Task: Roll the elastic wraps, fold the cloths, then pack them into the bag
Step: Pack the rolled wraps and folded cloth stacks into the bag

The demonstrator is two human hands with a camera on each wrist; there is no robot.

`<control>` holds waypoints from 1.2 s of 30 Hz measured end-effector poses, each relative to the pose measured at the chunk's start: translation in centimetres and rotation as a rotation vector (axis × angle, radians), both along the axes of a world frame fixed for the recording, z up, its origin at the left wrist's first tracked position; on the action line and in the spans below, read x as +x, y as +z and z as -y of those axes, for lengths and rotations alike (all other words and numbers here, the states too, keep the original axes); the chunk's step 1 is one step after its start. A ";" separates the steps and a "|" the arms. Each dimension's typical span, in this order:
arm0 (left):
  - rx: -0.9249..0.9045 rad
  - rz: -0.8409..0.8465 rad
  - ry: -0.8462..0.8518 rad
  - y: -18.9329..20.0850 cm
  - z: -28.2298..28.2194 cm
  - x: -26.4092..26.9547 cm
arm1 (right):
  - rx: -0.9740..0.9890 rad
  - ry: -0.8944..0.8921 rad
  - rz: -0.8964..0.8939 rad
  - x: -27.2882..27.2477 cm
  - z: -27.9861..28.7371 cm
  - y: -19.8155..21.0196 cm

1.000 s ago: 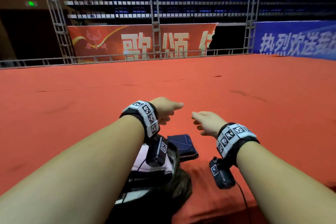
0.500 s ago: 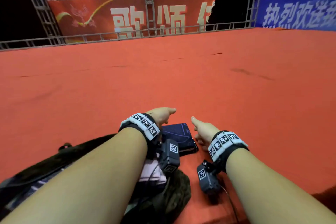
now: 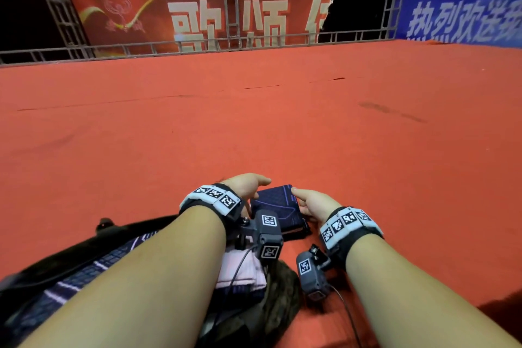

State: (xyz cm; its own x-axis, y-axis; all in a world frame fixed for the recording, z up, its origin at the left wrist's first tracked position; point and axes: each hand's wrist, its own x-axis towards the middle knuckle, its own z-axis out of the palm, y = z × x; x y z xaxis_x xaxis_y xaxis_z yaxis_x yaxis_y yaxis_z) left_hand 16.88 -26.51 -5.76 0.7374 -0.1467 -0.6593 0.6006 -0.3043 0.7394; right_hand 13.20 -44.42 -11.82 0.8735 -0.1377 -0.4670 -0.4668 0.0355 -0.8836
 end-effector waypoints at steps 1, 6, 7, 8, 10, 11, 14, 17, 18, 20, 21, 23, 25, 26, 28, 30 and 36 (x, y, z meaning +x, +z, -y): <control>0.009 0.011 -0.006 0.0 -0.1 0.0 | -0.025 0.005 -0.002 -0.1 -0.3 0.3; 0.016 0.033 -0.046 -0.5 -0.2 0.5 | -0.137 0.045 0.031 -1.0 -0.9 1.5; 0.019 0.035 -0.040 -0.7 -0.2 0.6 | -0.134 0.054 0.032 -1.1 -1.2 1.8; 0.015 0.036 -0.036 -0.5 -0.3 0.6 | -0.157 0.082 0.029 -1.0 -1.4 2.1; -0.002 0.054 -0.047 -0.2 -0.3 0.5 | -0.231 0.109 0.047 -0.4 -1.6 1.8; -0.003 0.059 -0.051 -0.1 -0.2 0.4 | -0.260 0.107 0.061 -0.1 -1.5 1.4; -0.014 0.054 -0.054 0.9 0.0 -0.1 | -0.314 0.053 0.110 -0.8 -1.7 3.1; -0.052 0.049 -0.029 2.4 0.8 -1.2 | -0.349 0.016 0.181 -2.0 -1.1 5.9; -0.051 0.070 -0.020 3.2 1.2 -1.8 | -0.356 -0.006 0.203 -2.6 -0.9 7.1; -0.034 0.170 -0.017 4.8 1.6 -2.8 | -0.348 -0.056 0.244 -3.7 -0.2 9.4; -0.011 0.215 -0.021 5.4 1.8 -3.2 | -0.329 -0.076 0.269 -4.1 0.2 10.4; 0.028 0.288 -0.056 6.7 1.8 -3.9 | -0.276 -0.107 0.319 -4.7 1.0 12.1; -0.010 0.329 -0.057 8.3 1.3 -5.2 | -0.245 -0.118 0.356 -5.9 1.2 14.0; -0.041 0.334 -0.055 9.3 0.9 -6.0 | -0.228 -0.130 0.379 -6.9 0.9 15.3; -0.106 0.348 -0.062 11.3 -0.4 -7.4 | -0.176 -0.161 0.422 -9.4 -0.5 17.9; -0.159 0.343 -0.067 12.9 -2.2 -9.0 | -0.102 -0.174 0.460 -11.3 -2.2 19.8; -0.232 0.405 -0.002 16.0 -10.3 -14.0 | 0.075 -0.064 0.537 -13.7 -9.3 22.4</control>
State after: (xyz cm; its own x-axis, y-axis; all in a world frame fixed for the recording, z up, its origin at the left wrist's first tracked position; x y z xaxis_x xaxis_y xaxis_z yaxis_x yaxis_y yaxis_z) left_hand 2.91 -16.26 10.22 0.9282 -0.2581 -0.2681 0.2492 -0.1041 0.9629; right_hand -0.51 -35.10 10.60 0.9828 -0.1819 0.0315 0.0543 0.1217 -0.9911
